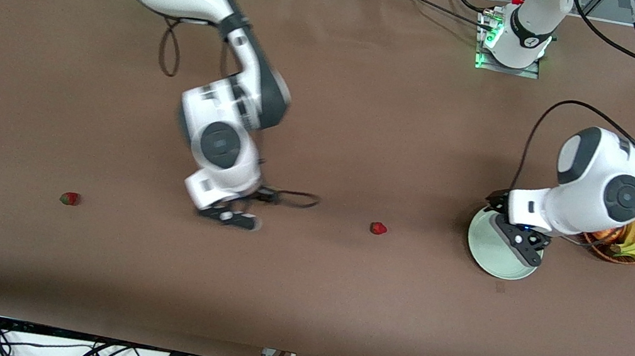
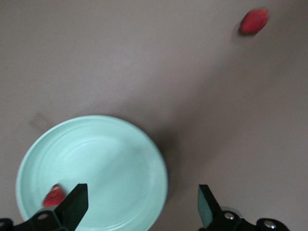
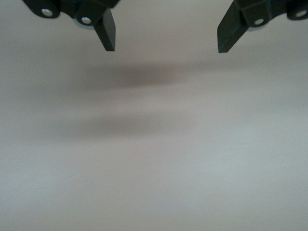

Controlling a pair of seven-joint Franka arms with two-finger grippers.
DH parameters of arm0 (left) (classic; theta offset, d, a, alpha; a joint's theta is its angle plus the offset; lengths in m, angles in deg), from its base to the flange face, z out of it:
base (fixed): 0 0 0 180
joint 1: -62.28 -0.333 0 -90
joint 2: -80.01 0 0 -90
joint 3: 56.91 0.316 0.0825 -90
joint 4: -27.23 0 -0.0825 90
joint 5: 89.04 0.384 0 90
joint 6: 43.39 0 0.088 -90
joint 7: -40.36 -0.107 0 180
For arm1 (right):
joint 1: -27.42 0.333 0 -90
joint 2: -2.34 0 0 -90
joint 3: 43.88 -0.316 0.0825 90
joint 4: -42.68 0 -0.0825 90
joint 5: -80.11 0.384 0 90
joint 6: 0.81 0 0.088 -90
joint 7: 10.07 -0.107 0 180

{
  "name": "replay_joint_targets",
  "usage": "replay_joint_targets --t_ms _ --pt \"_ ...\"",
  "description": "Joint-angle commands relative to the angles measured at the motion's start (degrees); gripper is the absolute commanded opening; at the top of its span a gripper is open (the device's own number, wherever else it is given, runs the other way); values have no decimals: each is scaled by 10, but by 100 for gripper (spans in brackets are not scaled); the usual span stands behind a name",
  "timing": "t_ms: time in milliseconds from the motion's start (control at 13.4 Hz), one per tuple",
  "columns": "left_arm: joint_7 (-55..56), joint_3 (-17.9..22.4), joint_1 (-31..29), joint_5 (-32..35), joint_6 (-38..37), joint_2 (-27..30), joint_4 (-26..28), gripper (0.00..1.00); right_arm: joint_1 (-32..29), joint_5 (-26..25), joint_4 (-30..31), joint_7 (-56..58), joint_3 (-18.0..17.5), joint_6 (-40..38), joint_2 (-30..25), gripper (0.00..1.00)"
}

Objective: Collect all strawberries into plate
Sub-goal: 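Grasp the mid-table strawberry with the left gripper while the right gripper grasps the last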

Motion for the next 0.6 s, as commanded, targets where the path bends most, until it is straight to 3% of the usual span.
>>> replay_joint_targets --t_ms 0,150,374,524 --pt "67 -9 43 -10 62 -44 -39 100 -20 3 98 163 71 10 -48 94" --pt "87 -9 69 -11 151 -93 -62 100 -80 14 132 282 84 26 -59 94" --pt "206 -4 143 -3 207 -125 -73 100 -161 15 178 404 84 62 -65 94" --pt "252 34 186 0 282 -154 -83 100 -195 15 189 451 84 95 -60 94"
